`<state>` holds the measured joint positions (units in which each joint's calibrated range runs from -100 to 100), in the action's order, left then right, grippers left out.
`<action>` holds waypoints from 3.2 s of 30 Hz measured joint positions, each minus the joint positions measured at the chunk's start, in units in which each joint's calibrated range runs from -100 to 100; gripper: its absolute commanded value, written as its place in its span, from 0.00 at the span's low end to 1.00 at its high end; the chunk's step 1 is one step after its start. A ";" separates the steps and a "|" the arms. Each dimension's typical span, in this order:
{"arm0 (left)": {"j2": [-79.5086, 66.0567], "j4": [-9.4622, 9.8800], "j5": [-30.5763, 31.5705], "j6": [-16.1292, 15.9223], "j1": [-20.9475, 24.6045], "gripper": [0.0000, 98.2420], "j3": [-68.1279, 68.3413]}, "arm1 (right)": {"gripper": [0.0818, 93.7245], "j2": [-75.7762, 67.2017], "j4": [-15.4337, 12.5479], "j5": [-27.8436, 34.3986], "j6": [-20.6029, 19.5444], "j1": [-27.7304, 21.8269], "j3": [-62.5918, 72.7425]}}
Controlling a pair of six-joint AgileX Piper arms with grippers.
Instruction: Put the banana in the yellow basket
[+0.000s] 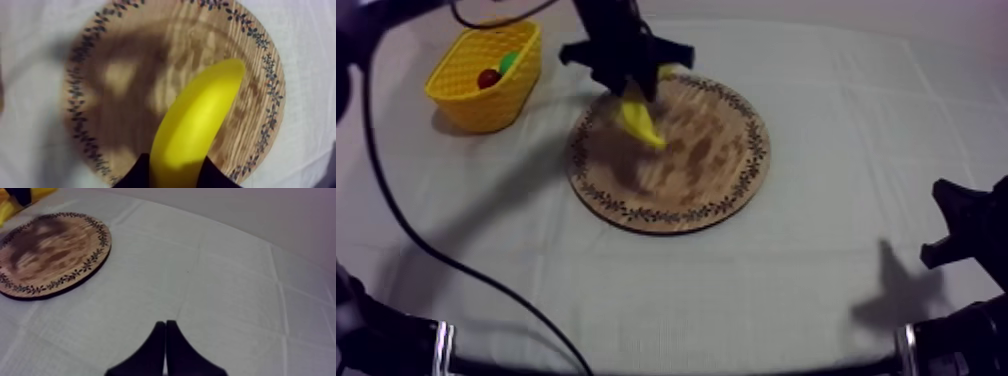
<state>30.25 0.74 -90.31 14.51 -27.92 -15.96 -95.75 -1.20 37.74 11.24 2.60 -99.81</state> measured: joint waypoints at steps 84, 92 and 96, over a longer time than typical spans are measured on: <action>3.80 10.42 16.38 -7.32 25.99 0.50 -10.35 | 0.00 0.00 0.00 -0.01 0.00 0.00 0.00; -10.07 10.21 22.71 -8.57 28.13 0.13 -4.01 | 0.00 0.00 0.00 -0.01 0.00 0.00 0.00; -18.27 9.41 24.58 -9.06 29.09 0.07 1.07 | 0.00 0.00 0.00 -0.01 0.00 0.00 0.00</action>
<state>11.98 10.15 -65.73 5.46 1.17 -14.89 -95.75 -1.20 37.73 11.24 2.60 -99.81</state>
